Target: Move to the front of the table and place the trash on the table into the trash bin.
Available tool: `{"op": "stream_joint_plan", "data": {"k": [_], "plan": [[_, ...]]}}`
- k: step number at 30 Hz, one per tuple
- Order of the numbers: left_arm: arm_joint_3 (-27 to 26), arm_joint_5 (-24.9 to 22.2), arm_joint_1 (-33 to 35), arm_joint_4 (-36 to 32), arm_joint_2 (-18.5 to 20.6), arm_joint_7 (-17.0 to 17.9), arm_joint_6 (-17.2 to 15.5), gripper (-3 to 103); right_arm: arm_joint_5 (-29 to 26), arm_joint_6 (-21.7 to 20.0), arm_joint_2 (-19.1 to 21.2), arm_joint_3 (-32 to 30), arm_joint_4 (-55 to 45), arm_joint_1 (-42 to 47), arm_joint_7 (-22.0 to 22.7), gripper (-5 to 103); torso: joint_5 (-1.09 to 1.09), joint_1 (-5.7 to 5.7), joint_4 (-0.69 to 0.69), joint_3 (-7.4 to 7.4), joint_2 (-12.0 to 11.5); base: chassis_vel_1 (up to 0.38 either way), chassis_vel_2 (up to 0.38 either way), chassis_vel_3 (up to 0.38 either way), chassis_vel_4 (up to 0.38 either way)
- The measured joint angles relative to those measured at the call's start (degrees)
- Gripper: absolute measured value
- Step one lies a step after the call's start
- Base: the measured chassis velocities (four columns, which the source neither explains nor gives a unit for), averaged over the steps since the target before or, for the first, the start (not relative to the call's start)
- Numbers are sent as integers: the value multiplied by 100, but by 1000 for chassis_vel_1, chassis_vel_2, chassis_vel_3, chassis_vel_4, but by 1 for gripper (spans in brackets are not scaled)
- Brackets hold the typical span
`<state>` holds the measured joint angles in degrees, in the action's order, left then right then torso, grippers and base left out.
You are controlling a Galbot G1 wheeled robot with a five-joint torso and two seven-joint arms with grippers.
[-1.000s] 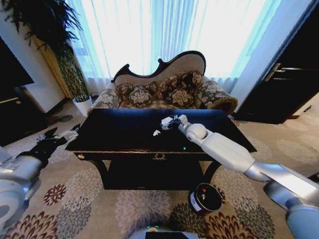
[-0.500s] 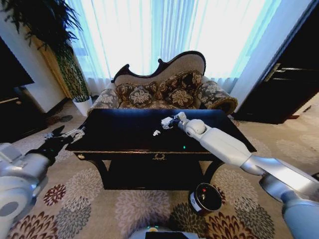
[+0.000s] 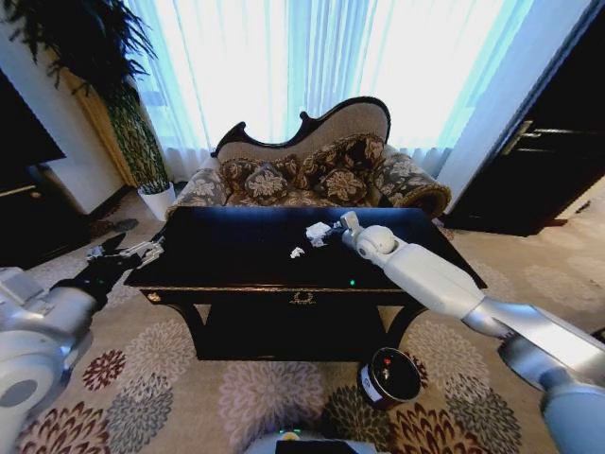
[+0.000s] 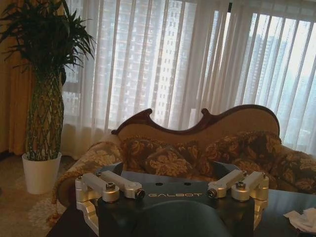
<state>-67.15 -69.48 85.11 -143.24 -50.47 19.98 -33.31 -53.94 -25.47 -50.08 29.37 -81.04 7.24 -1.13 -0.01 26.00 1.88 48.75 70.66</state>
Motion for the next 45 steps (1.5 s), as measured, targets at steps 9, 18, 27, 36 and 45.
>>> {"op": "stream_joint_plan", "data": {"k": [9, 18, 27, 36, 45], "plan": [[-192, 0, 99, 0, 7, -1, 6, 100, 20, 250, -6, -80, -16, 124, -167, 68, 0, 0, -2, 0, 0, 0, 0, 0, 0], [-286, -8, 184, 0, -43, 2, 6, 100, 414, 589, 163, -393, -78, 333, -555, 41, 0, 1, -3, 2, -1, 0, 0, 0, 0], [-292, 42, 175, 0, -50, 0, 28, 100, 218, 1032, 679, -1671, -747, 1455, -914, 9, 2, 0, -4, 1, 0, 0, 0, 0, 0], [312, 288, -10, 1, -211, -26, 144, 100, -462, 1325, 1104, -4108, -1698, 3689, -826, 1, 3, 0, -3, 0, 0, 0, 0, 0, 0], [853, 382, -383, 1, -433, -82, 209, 100, -695, 1615, 1137, -6209, -2568, 6099, -810, 1, 2, 0, -7, 0, 0, 0, 0, 0, 0]]}}
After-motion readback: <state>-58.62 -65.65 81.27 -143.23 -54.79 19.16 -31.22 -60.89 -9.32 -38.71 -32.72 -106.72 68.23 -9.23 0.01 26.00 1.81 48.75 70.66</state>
